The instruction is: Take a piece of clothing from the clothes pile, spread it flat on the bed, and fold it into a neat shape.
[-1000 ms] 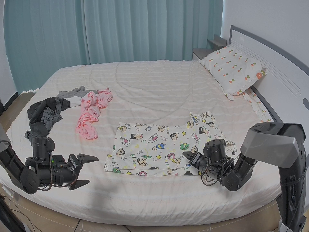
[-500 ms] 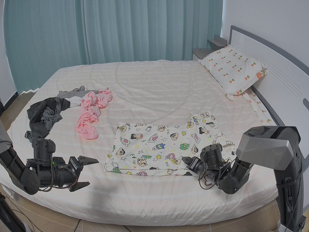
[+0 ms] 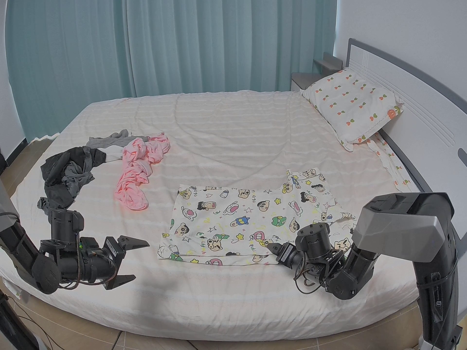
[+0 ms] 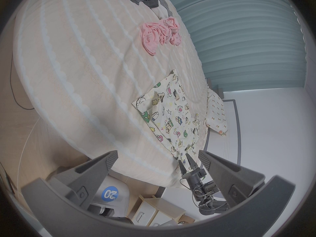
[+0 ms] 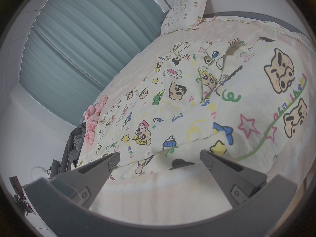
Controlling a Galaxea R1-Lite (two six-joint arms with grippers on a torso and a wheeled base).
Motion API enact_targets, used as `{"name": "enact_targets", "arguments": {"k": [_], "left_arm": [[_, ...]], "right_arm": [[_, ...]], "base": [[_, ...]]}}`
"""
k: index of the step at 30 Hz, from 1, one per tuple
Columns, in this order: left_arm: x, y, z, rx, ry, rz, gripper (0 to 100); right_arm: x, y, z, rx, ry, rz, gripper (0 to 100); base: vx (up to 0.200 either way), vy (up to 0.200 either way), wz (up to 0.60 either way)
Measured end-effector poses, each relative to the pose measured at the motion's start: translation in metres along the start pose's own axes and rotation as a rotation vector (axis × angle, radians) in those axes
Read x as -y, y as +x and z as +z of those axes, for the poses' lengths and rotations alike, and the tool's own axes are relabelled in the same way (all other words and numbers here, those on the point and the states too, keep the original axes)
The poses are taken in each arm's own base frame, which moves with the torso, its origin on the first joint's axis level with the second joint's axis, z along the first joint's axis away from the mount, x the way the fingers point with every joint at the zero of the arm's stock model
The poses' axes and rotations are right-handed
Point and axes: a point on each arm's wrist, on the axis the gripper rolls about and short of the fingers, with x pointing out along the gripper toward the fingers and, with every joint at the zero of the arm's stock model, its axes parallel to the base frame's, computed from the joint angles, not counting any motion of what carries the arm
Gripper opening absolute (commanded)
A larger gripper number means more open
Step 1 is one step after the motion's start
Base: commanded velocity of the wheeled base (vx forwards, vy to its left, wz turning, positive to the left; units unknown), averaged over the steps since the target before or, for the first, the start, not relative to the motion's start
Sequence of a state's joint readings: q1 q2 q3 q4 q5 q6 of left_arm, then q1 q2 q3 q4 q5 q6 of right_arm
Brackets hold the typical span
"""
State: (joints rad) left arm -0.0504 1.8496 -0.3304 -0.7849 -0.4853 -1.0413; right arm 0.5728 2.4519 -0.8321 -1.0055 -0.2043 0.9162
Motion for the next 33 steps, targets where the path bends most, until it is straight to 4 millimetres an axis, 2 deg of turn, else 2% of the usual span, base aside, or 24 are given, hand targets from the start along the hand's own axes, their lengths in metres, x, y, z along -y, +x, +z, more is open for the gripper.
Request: {"name": "enact_targets", "arguments": {"k": [11, 19, 27, 33], "left_arm": [[0.000, 0.000, 0.000, 0.000, 0.001, 0.000, 100], [0.000, 0.000, 0.000, 0.000, 0.000, 0.000, 100], [0.000, 0.000, 0.000, -0.001, -0.001, 0.002, 100], [-0.001, 0.001, 0.000, -0.002, -0.003, 0.005, 100]], "right_arm": [[0.002, 0.017, 0.014, 0.020, 0.026, -0.027, 100], [-0.010, 0.020, 0.022, 0.053, 0.033, 0.005, 100], [-0.020, 0.030, 0.041, 0.095, 0.050, 0.014, 100], [-0.018, 0.025, 0.040, 0.088, 0.049, 0.002, 100]], "base": [[0.000, 0.000, 0.00], [0.000, 0.000, 0.00], [0.000, 0.000, 0.00], [0.000, 0.000, 0.00]]}}
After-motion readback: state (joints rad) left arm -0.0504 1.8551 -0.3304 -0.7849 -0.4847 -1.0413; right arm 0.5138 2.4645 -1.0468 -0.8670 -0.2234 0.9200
